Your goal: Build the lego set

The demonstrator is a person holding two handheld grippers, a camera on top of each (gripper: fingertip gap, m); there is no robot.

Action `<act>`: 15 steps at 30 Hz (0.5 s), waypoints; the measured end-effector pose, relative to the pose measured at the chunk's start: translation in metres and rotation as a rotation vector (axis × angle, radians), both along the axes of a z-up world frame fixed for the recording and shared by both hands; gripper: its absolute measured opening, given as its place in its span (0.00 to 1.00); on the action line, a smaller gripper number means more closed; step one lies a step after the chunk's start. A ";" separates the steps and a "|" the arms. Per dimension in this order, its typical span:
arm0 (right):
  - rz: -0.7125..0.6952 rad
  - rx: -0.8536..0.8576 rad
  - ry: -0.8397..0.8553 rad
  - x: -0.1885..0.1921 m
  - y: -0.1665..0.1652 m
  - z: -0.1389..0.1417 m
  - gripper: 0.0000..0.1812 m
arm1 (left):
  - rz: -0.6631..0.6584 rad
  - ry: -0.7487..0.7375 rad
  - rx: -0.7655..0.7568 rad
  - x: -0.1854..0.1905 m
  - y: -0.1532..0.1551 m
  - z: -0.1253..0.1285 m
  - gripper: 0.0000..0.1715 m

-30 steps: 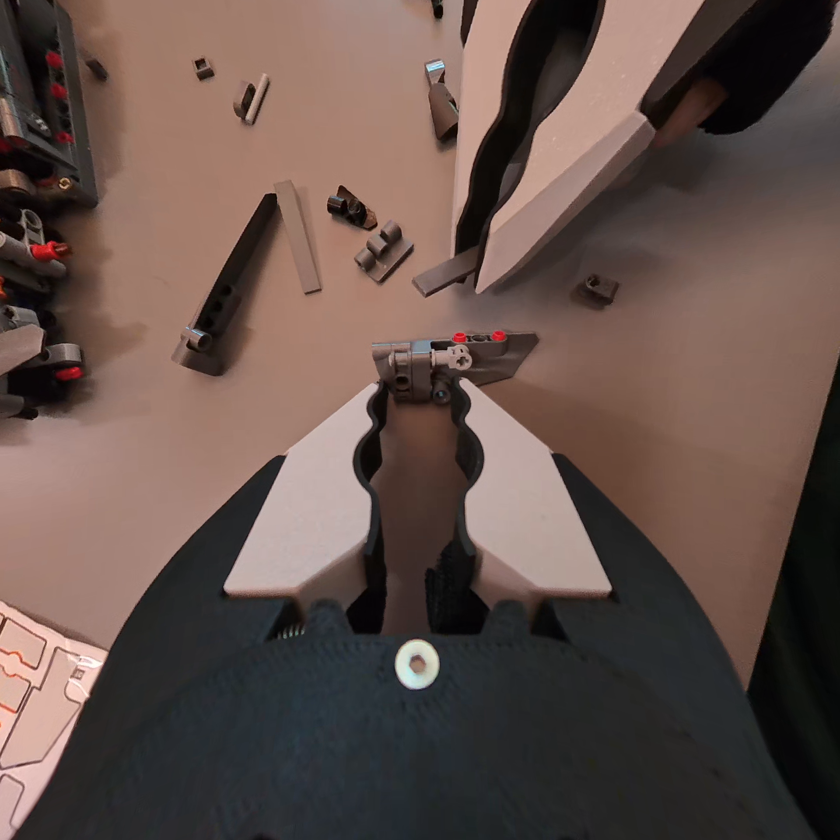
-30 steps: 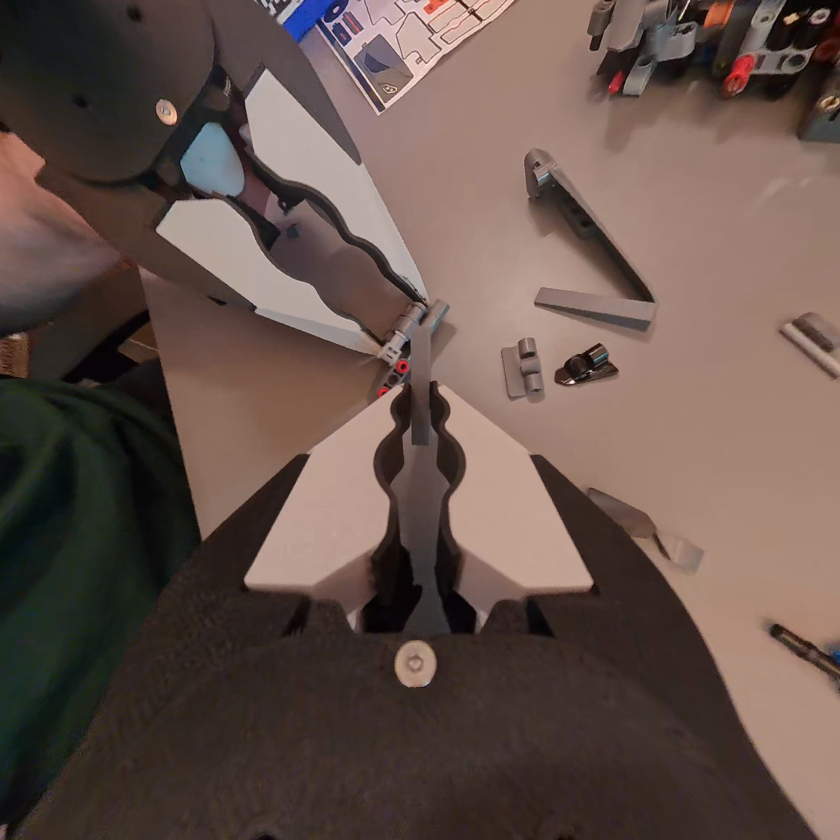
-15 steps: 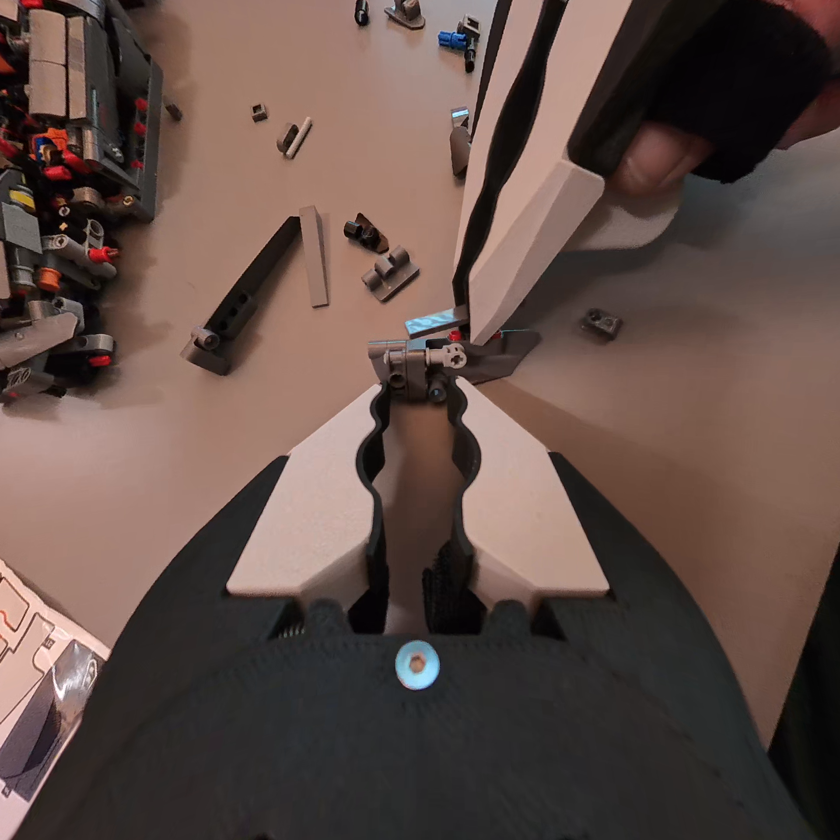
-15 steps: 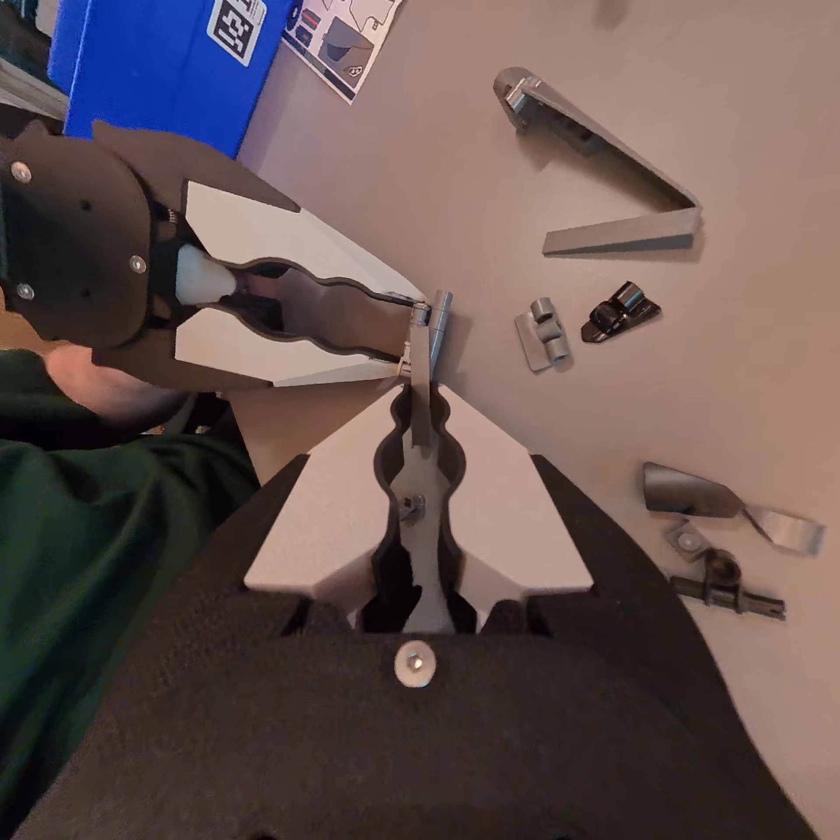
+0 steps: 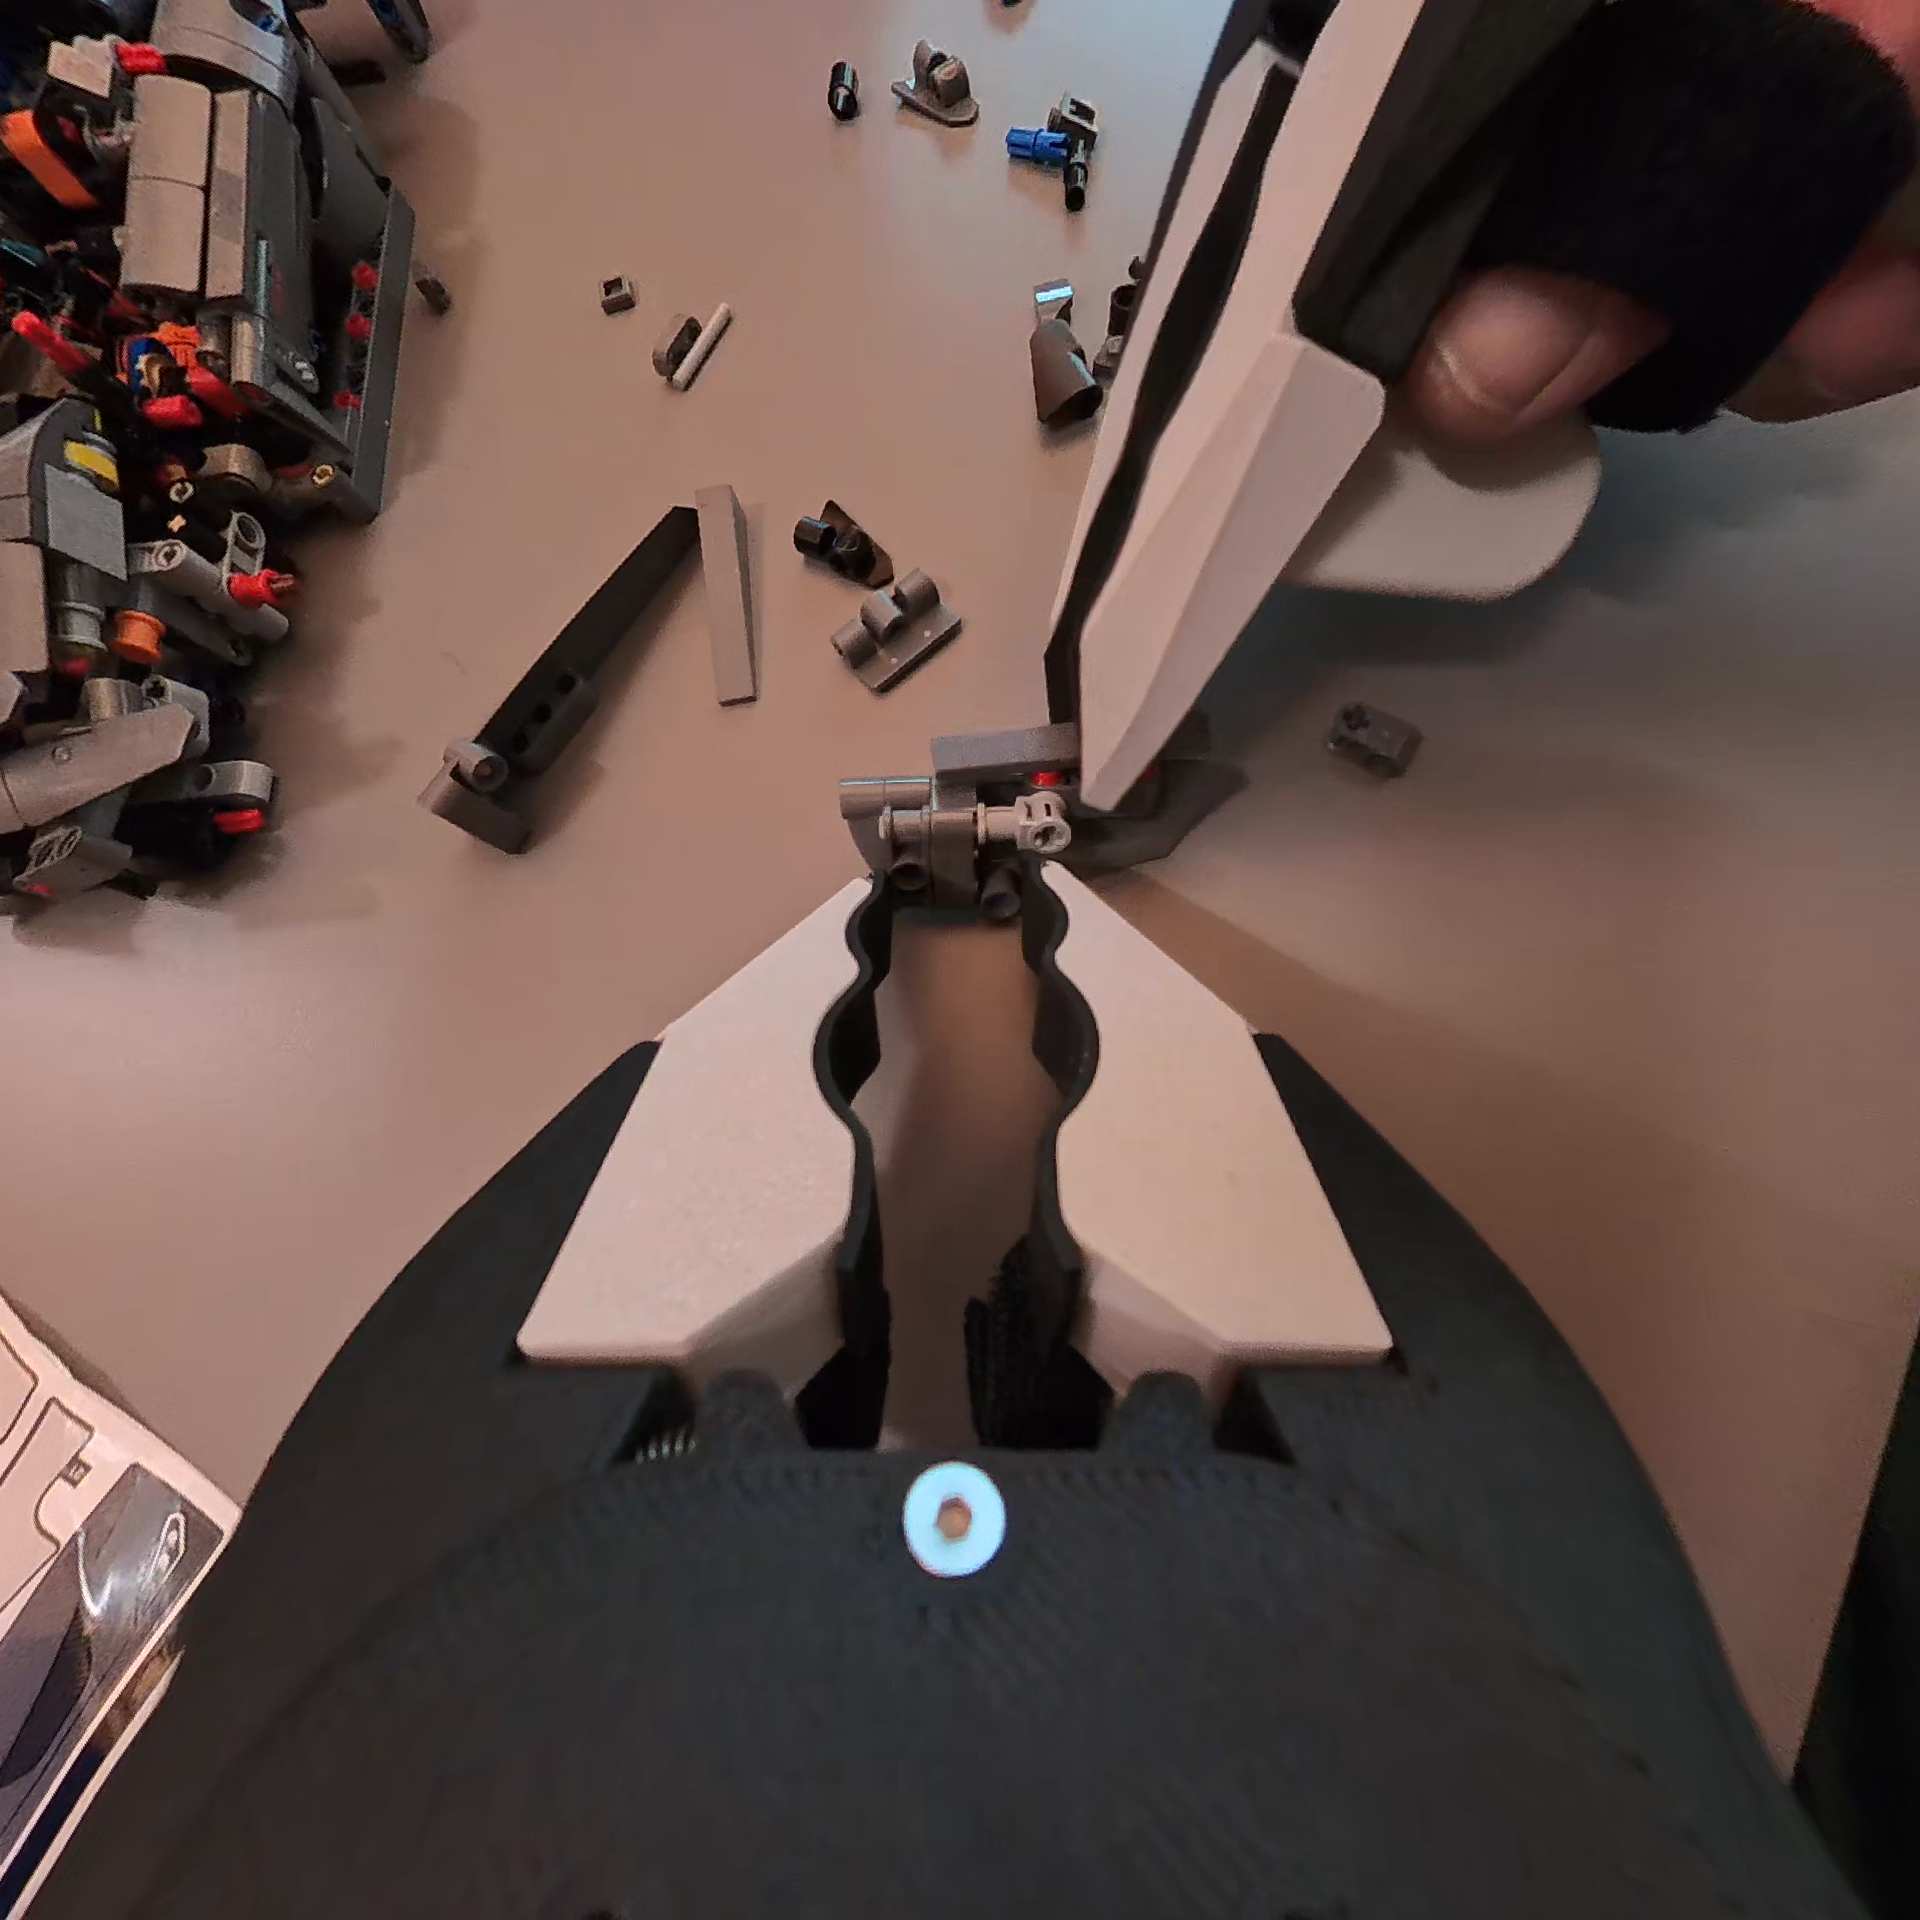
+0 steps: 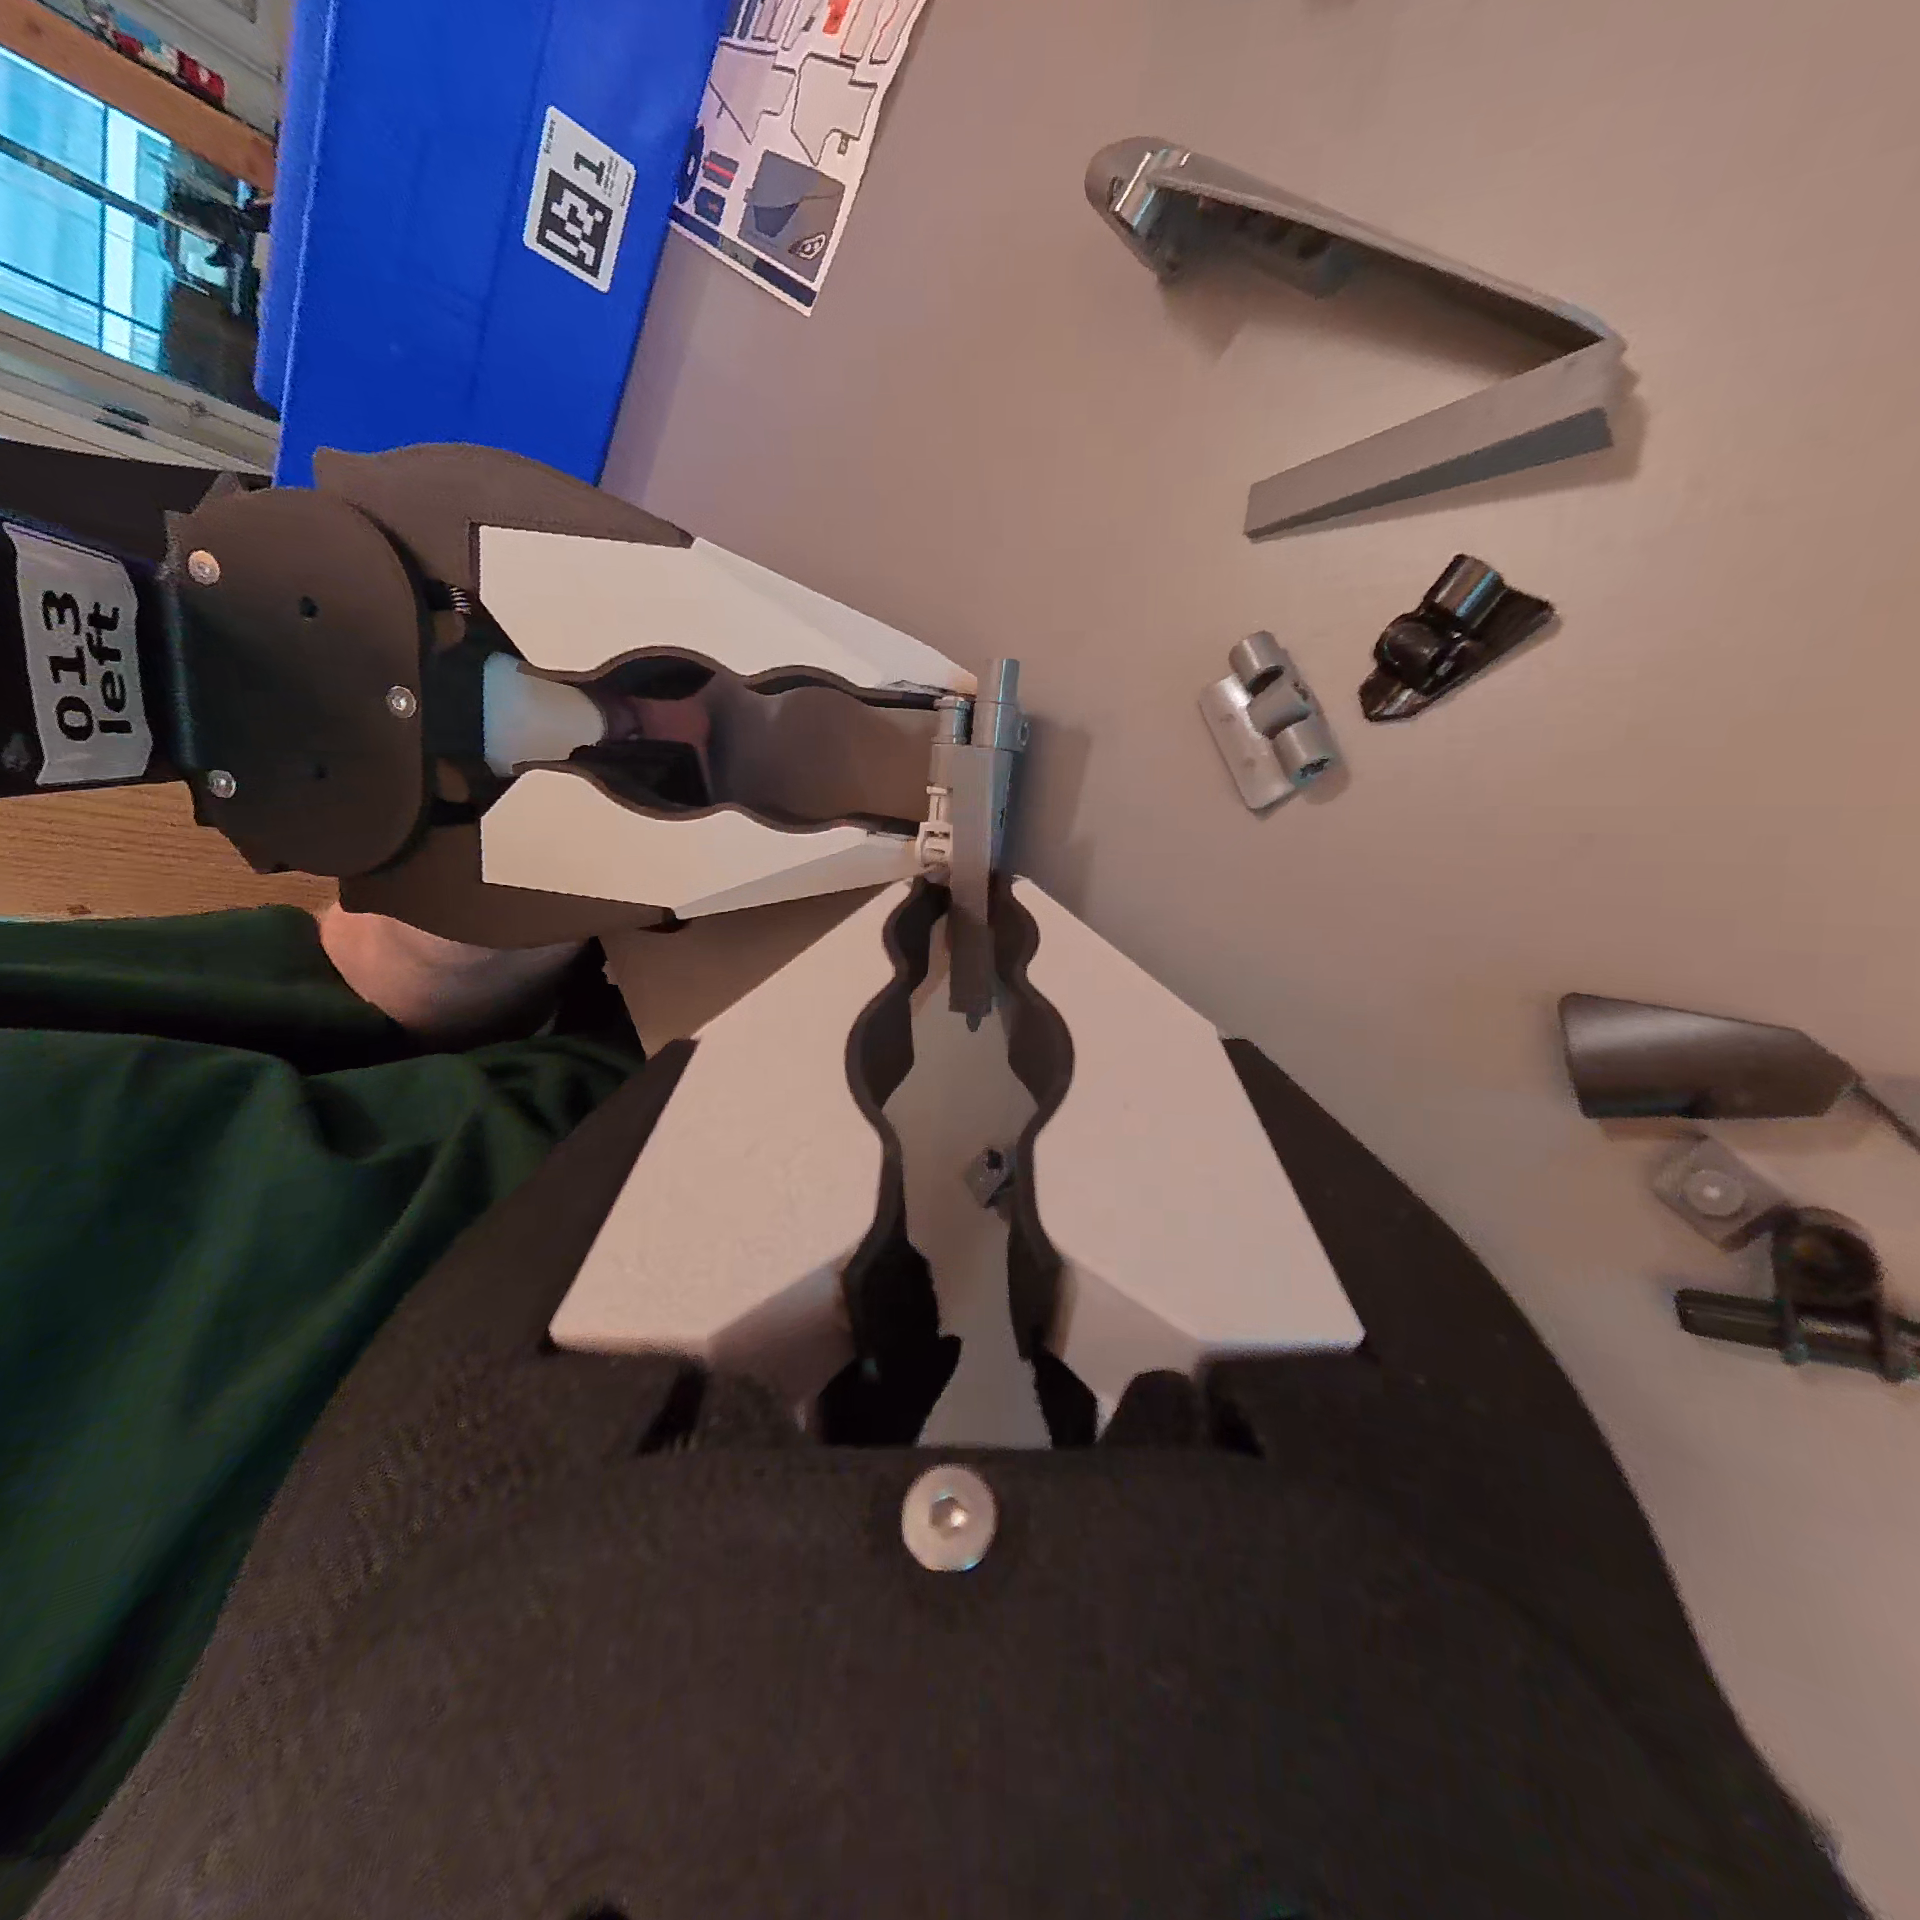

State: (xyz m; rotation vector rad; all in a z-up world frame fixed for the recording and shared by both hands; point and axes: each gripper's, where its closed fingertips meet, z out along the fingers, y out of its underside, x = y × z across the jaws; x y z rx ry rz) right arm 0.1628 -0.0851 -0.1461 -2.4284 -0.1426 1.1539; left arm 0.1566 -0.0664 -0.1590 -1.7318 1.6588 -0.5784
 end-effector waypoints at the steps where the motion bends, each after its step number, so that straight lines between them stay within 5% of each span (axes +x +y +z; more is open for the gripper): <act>1: 0.000 -0.007 0.012 -0.001 -0.001 0.000 0.06 | -0.001 -0.001 0.001 0.000 0.000 0.000 0.13; 15: -0.024 0.042 0.015 -0.003 -0.004 0.002 0.08 | -0.006 -0.006 -0.003 0.000 -0.001 0.000 0.13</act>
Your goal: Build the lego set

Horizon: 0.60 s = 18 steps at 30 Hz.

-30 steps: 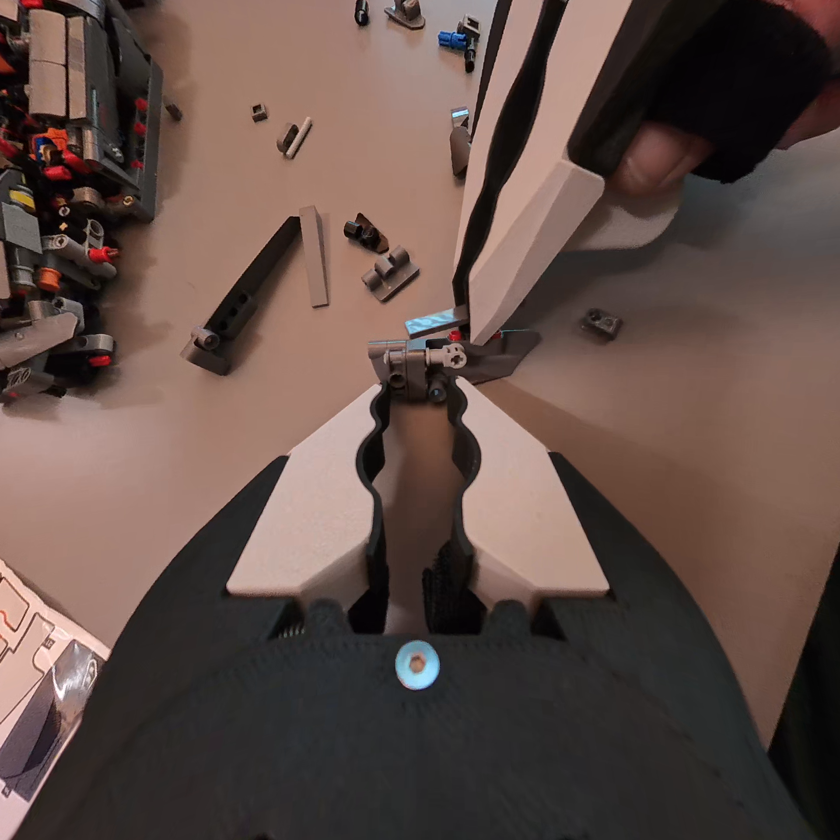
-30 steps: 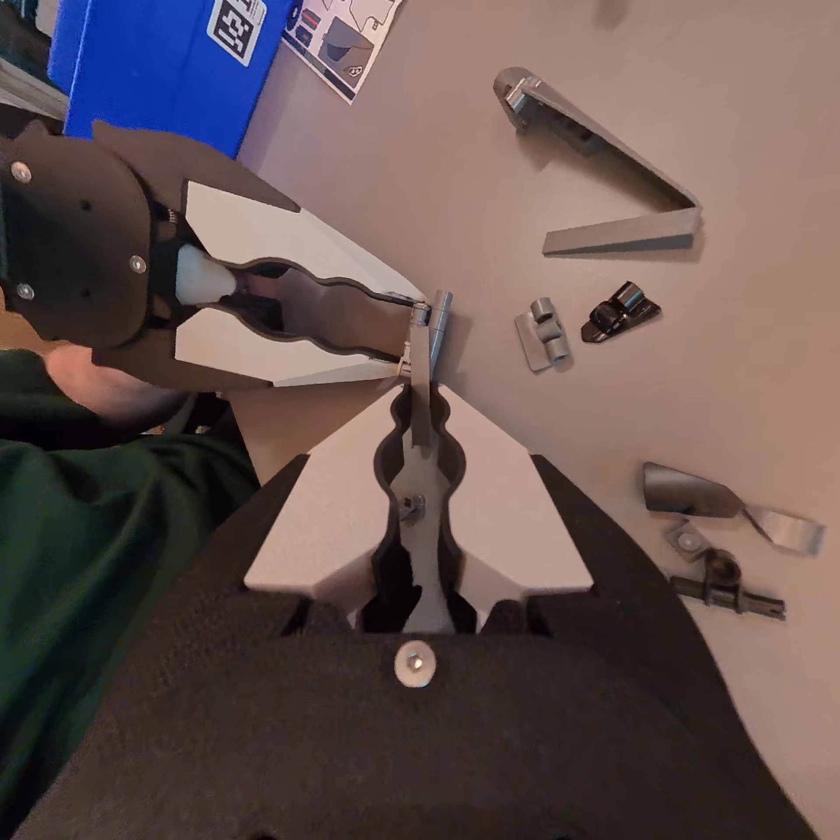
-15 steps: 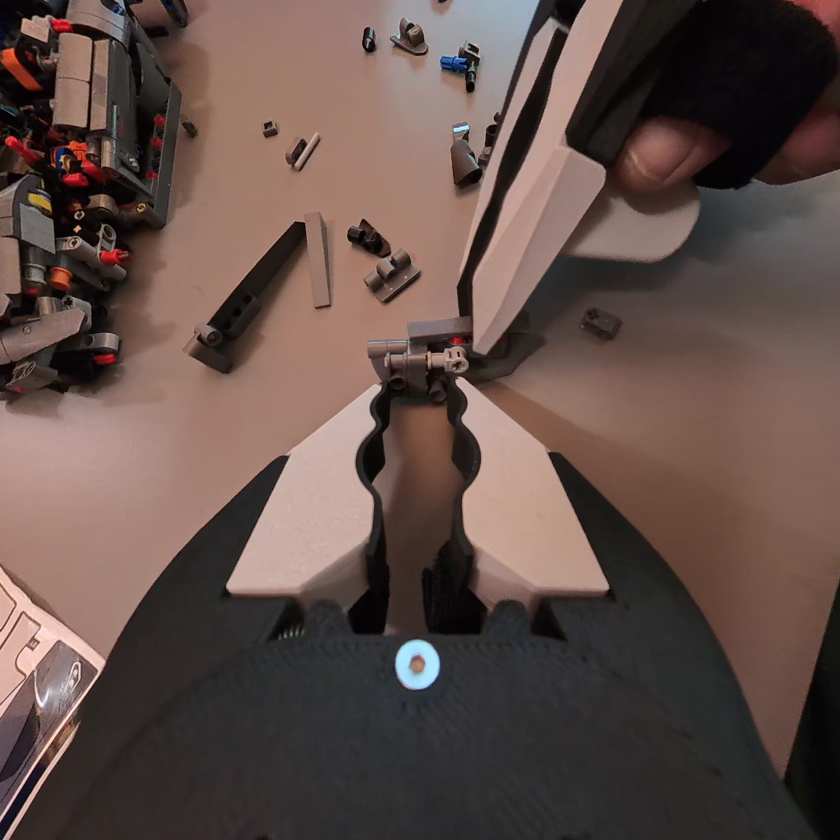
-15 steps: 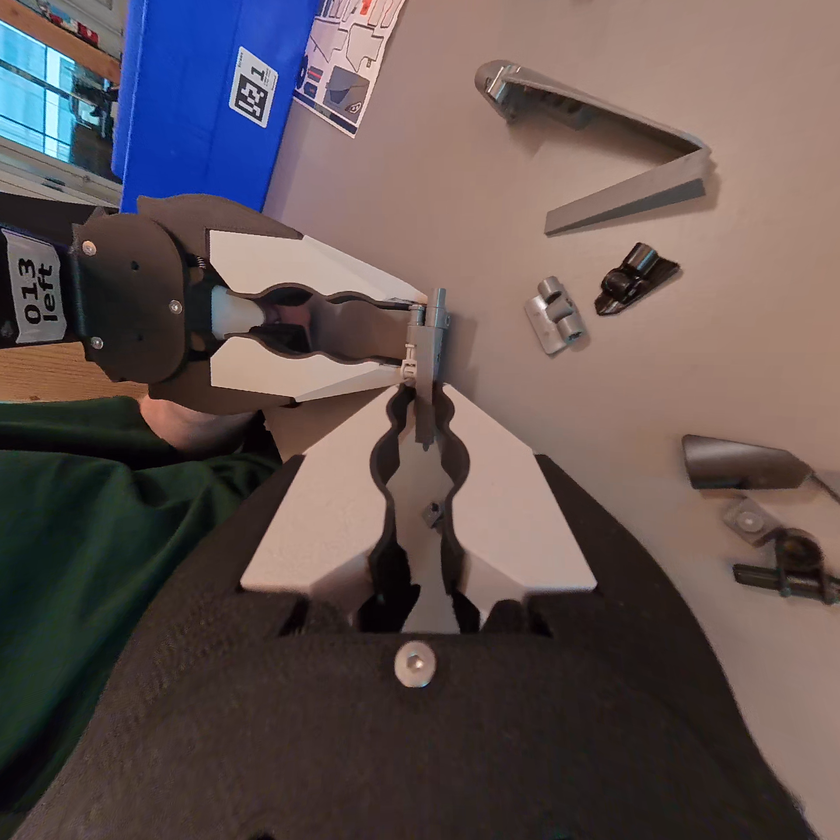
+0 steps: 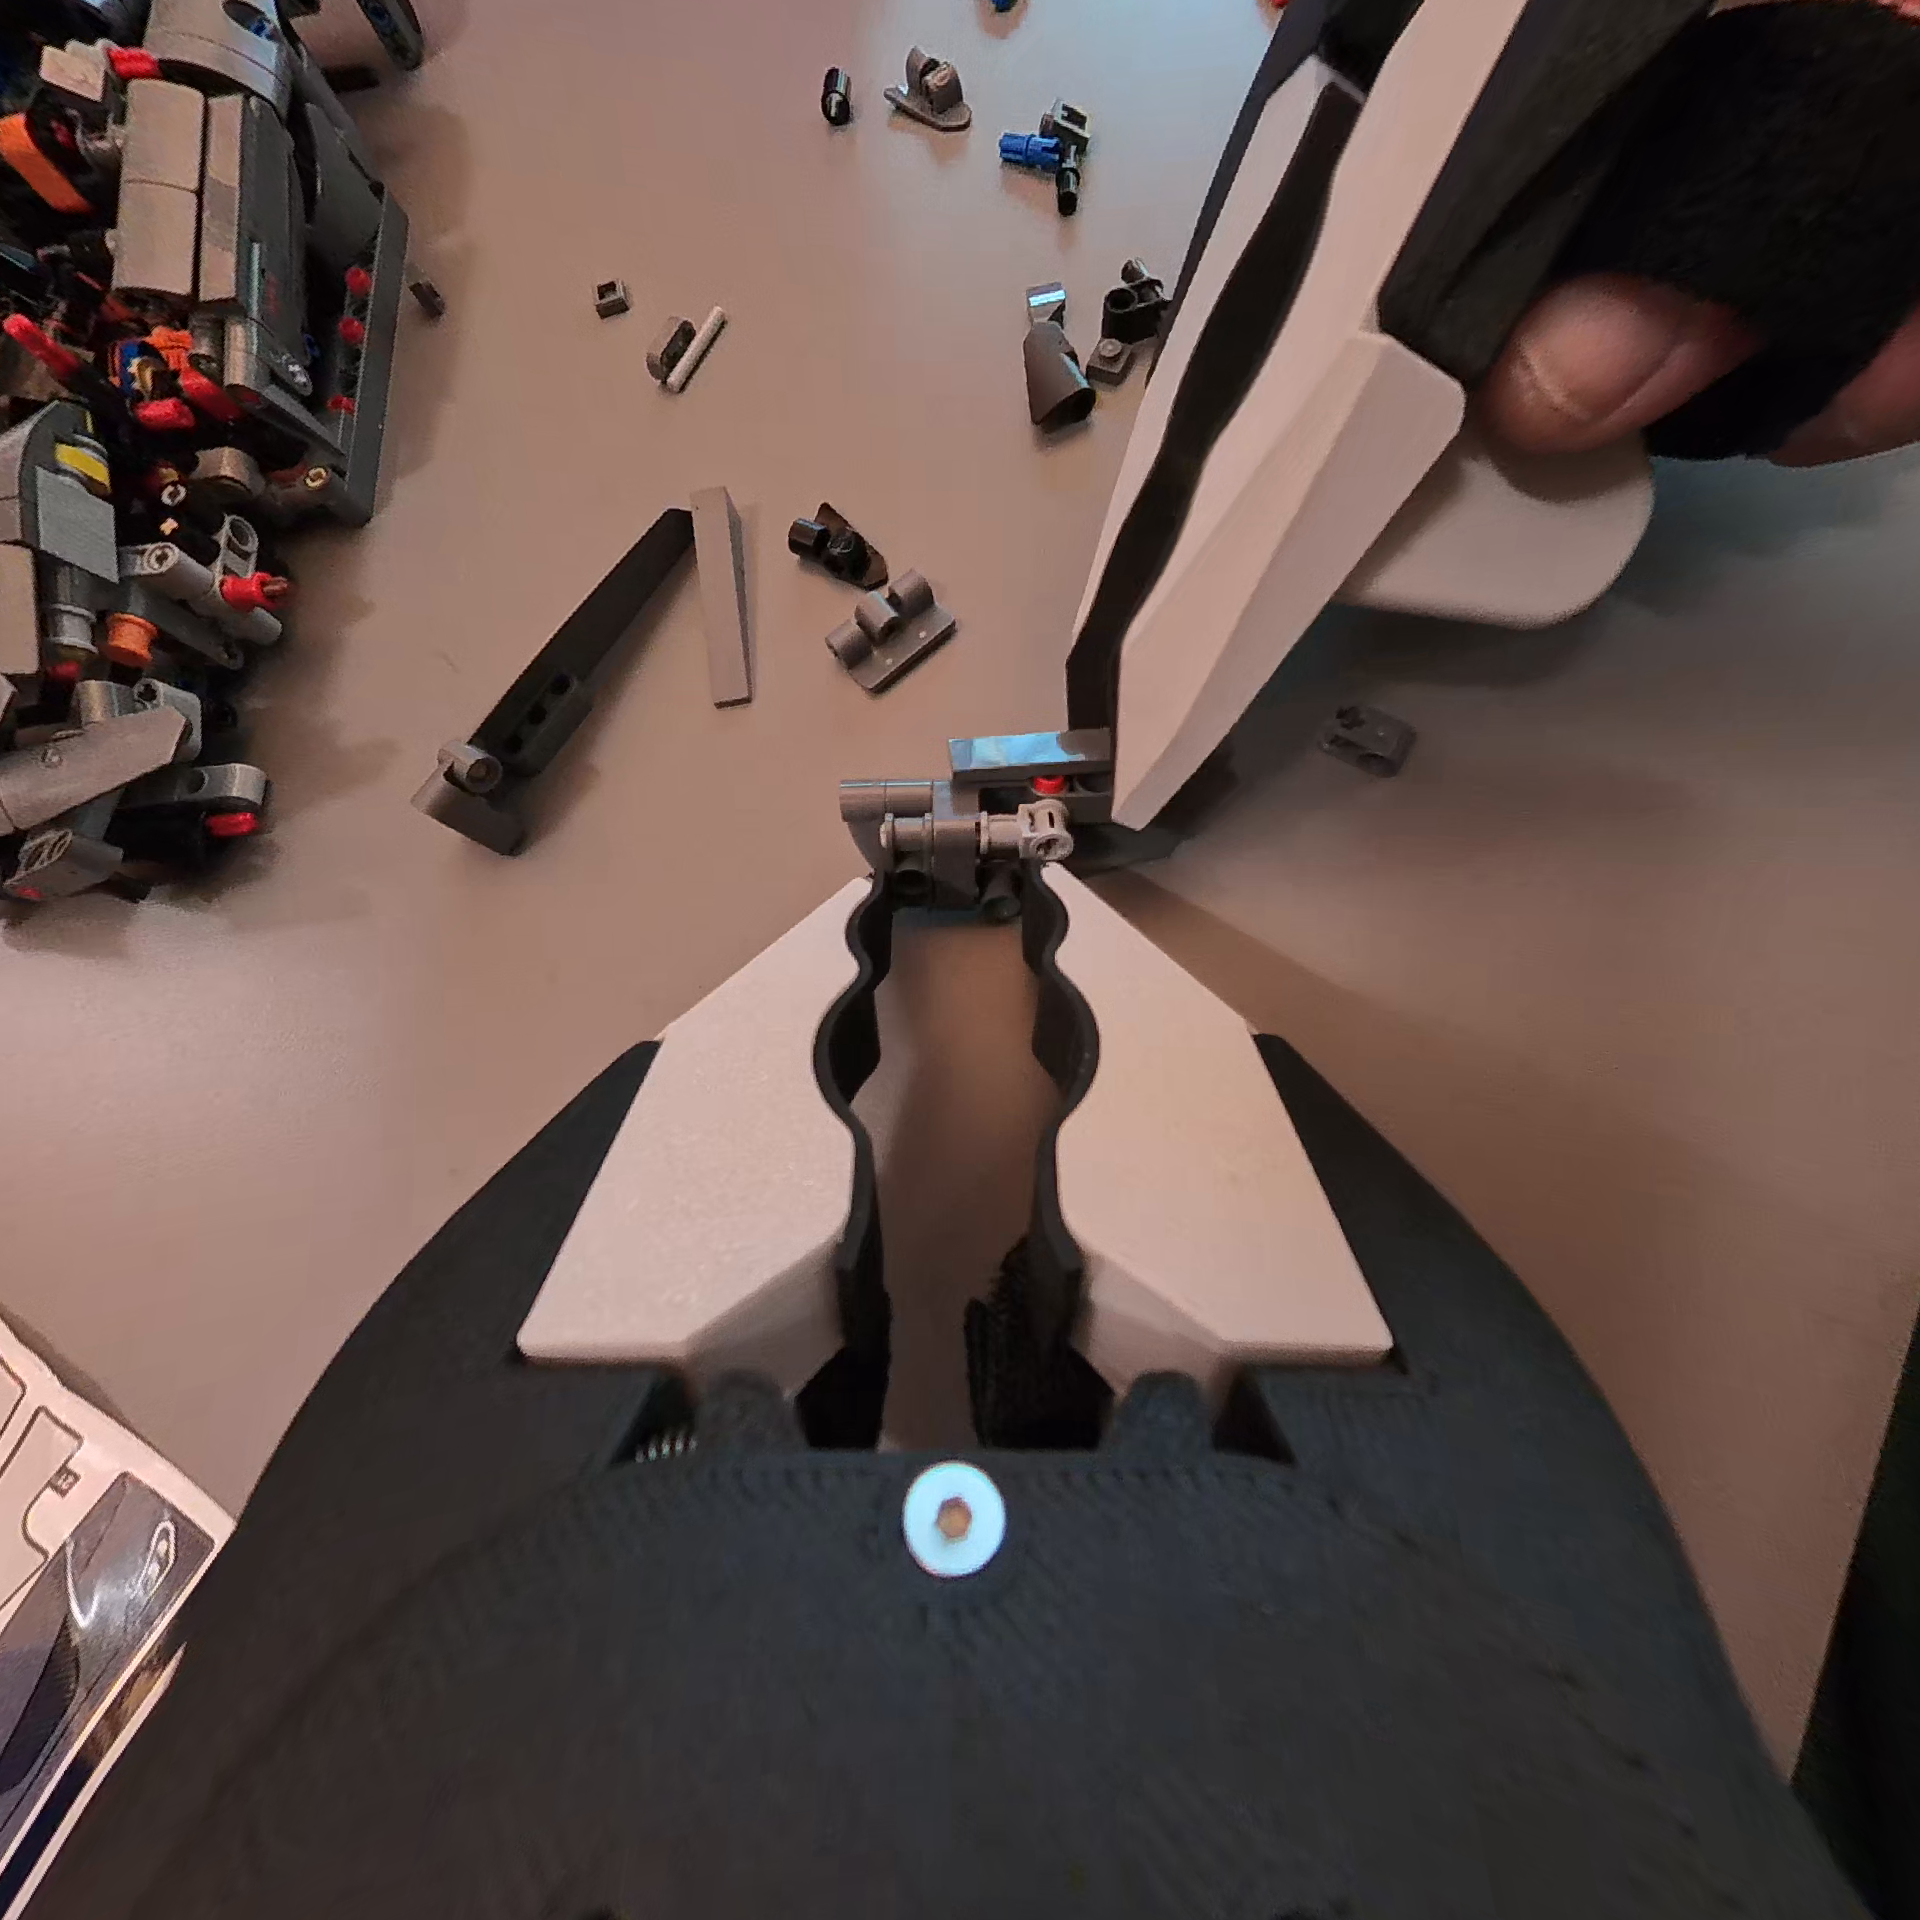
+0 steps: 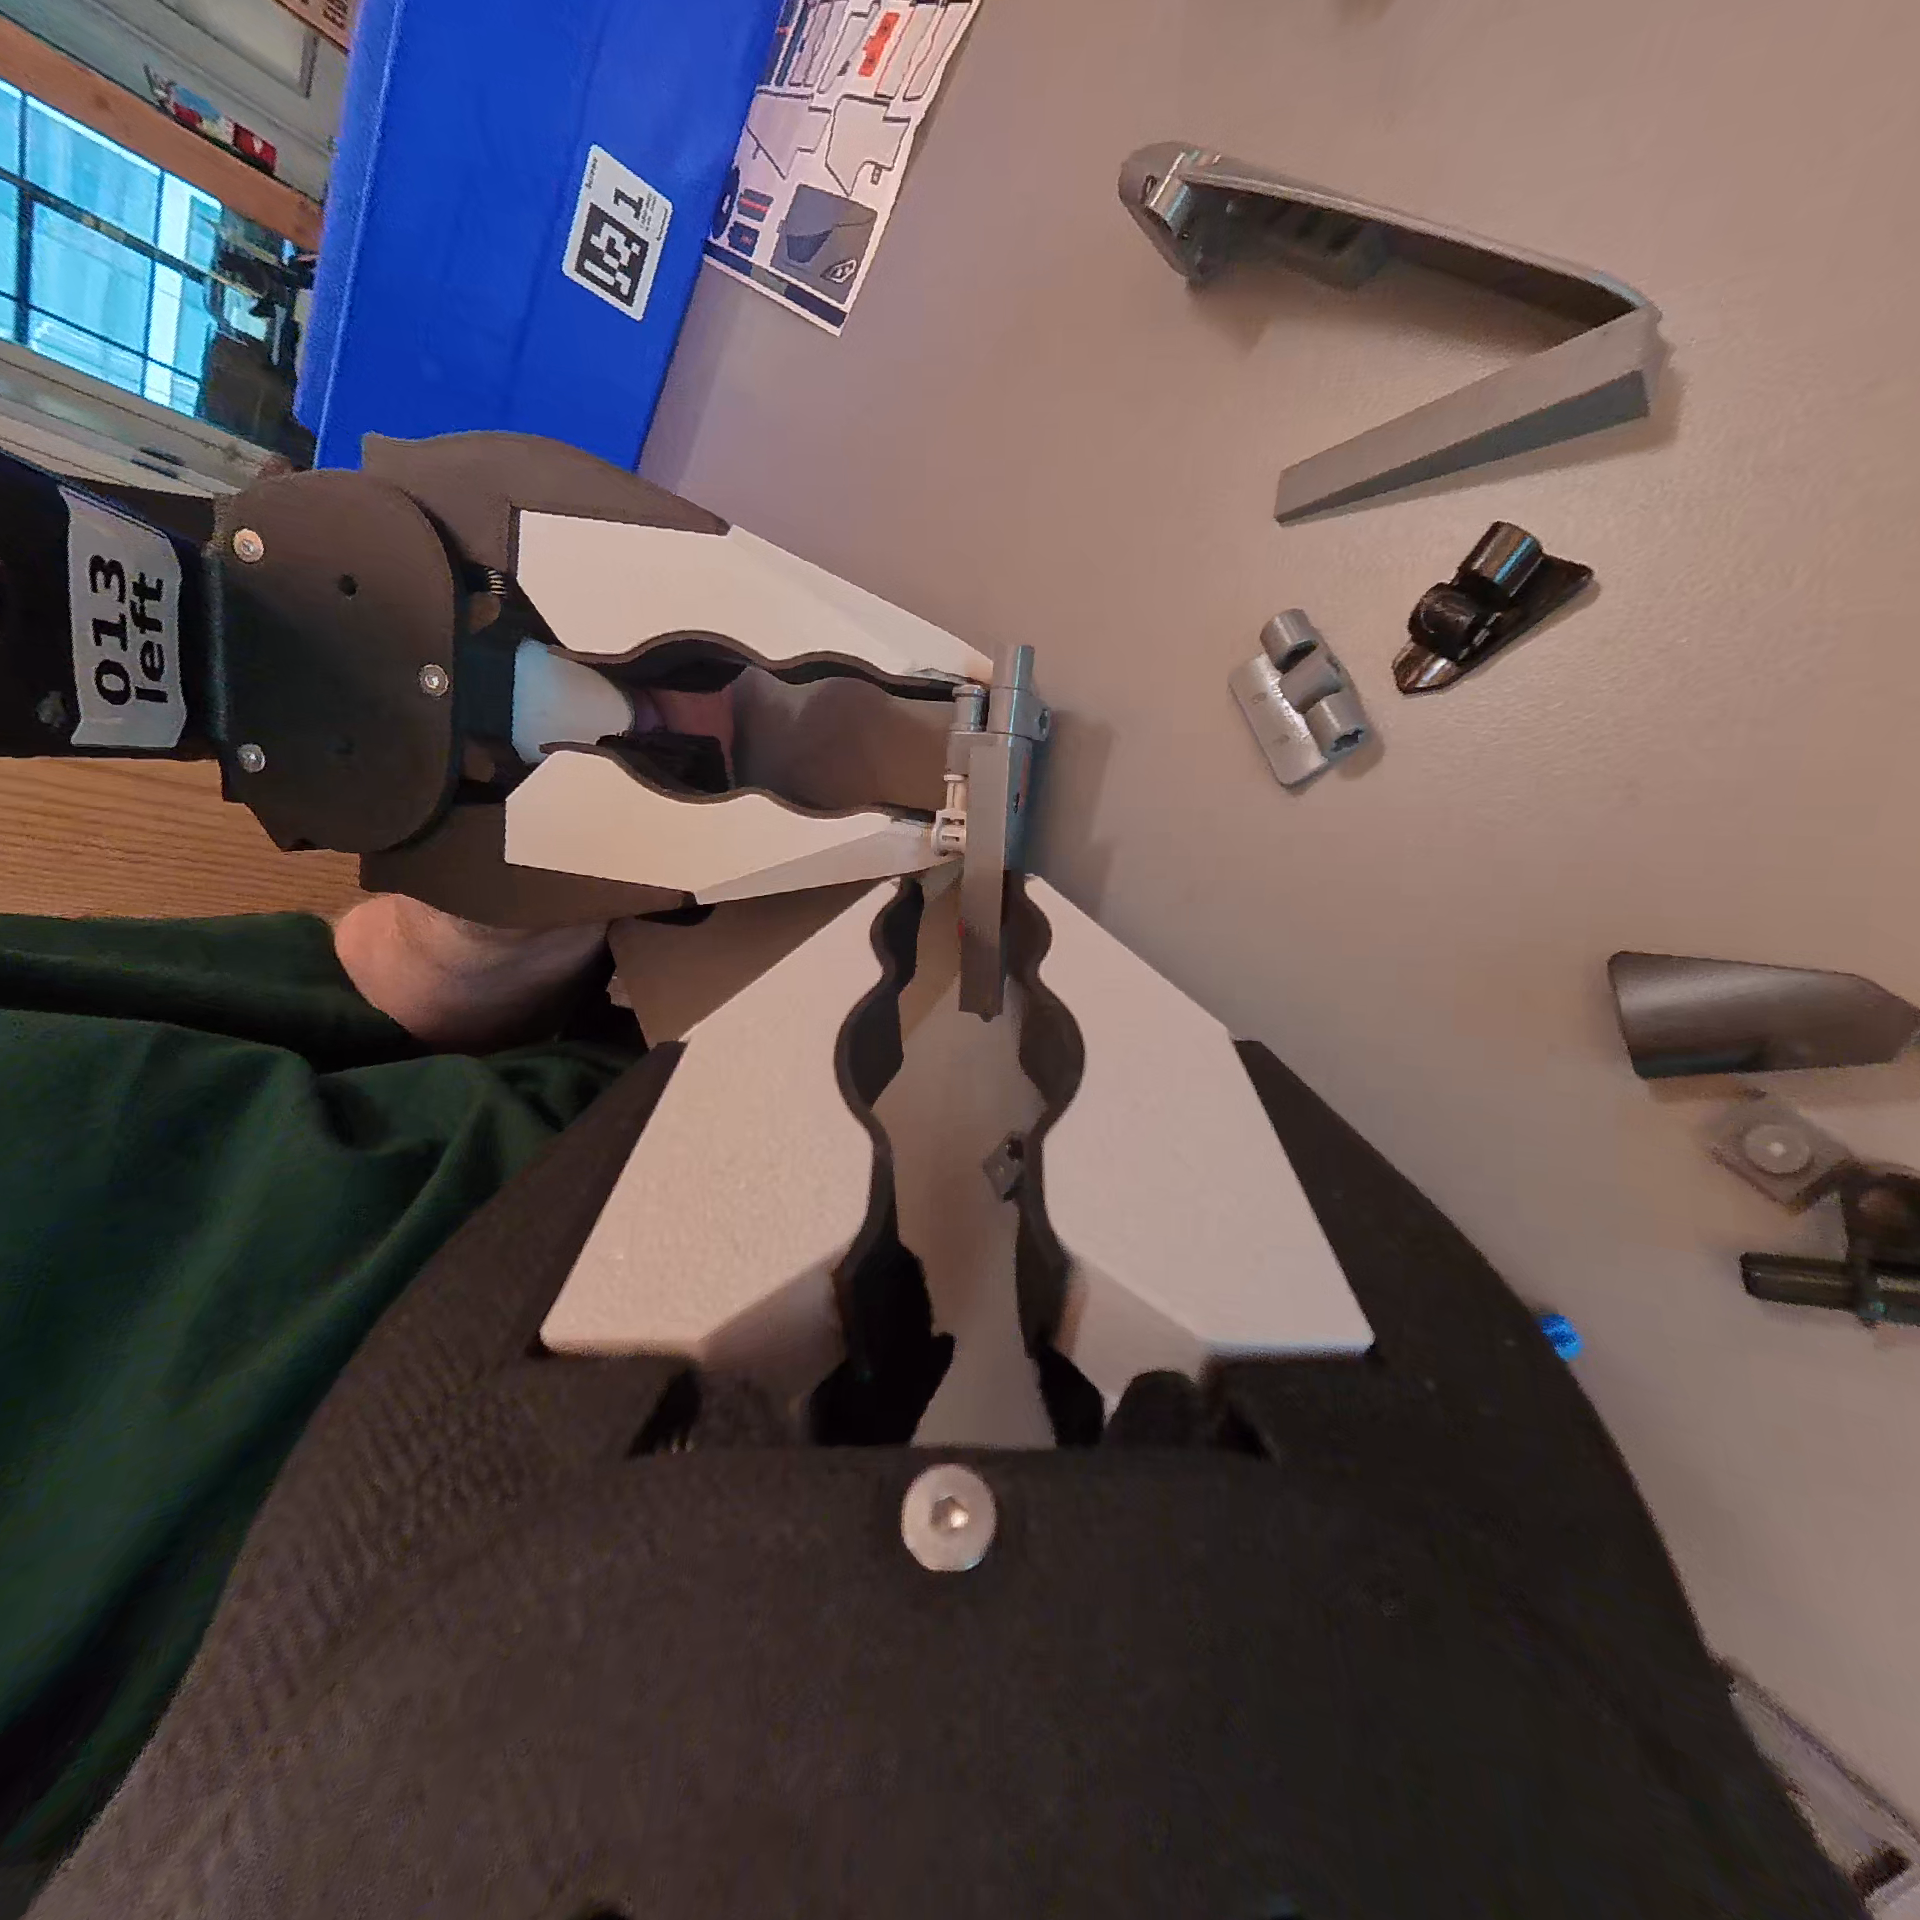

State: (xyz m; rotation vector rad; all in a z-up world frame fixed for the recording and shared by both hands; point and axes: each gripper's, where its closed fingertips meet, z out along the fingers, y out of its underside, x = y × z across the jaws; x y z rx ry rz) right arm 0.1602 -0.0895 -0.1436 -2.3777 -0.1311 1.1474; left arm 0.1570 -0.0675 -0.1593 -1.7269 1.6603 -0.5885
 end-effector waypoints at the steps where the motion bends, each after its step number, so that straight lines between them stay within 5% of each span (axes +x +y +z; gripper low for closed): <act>1: -0.002 0.004 -0.008 0.000 0.000 0.000 0.09 | 0.000 0.000 -0.001 0.000 0.000 0.000 0.13; 18: -0.060 -0.004 0.051 0.005 0.001 0.001 0.03 | -0.003 0.001 0.004 0.001 0.000 0.000 0.13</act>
